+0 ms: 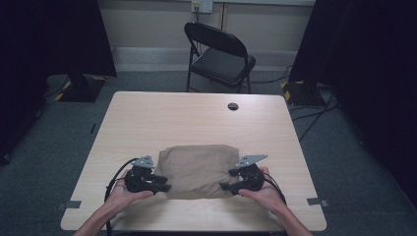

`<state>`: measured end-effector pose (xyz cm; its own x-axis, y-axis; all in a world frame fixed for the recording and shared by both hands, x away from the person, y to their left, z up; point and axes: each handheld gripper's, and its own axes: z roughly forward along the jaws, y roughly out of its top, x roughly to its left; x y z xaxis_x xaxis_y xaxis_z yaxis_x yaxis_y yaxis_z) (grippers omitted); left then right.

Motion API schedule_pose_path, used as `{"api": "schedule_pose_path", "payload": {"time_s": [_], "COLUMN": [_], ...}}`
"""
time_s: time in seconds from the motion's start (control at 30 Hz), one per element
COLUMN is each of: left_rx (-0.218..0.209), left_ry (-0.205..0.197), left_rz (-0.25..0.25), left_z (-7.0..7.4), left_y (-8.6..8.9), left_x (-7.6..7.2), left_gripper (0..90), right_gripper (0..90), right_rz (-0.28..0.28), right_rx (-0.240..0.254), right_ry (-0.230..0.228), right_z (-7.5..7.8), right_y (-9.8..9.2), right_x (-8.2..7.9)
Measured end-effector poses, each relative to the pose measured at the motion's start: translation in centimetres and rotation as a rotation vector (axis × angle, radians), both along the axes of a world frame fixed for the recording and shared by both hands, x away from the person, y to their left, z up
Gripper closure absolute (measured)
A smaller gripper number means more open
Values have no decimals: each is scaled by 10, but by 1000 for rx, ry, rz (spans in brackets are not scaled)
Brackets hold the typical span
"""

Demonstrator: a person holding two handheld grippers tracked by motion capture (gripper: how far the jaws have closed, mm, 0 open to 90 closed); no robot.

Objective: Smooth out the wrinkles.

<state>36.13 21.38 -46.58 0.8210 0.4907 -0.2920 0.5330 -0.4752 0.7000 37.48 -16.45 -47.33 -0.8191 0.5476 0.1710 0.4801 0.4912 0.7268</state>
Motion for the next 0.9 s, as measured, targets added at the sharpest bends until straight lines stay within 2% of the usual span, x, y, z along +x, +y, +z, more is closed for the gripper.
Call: {"api": "schedule_pose_path", "payload": {"time_s": [0.13, 0.23, 0.33, 0.37, 0.5, 0.6, 0.73, 0.9], "left_rx": [-45, -61, -62, -59, -60, -44, -44, -31], "left_ry": [-22, -46, -64, -79, -102, -97, -105, -116], "left_rz": [10, 35, 83, 93, 140, 169, 228, 293], "left_z": [9, 16, 26, 28, 36, 38, 40, 41], "left_y": [3, 7, 16, 18, 32, 42, 60, 80], "left_x": [-6, -9, -9, -9, -11, -12, -14, -13], "left_gripper": [527, 461, 370, 369, 328, 274, 258, 235], "right_gripper": [294, 265, 192, 181, 169, 154, 151, 150], "right_rz": [-13, -41, -106, -127, -160, -193, -256, -349], "right_rx": [60, 68, 68, 77, 93, 107, 119, 126], "right_ry": [-28, -51, -66, -69, -86, -98, -107, -98], "right_z": [13, 18, 22, 24, 32, 38, 43, 45], "right_y": [-2, -4, -10, -14, -24, -35, -55, -82], "right_x": [-4, -5, -3, -3, -5, -8, -10, -11]}}
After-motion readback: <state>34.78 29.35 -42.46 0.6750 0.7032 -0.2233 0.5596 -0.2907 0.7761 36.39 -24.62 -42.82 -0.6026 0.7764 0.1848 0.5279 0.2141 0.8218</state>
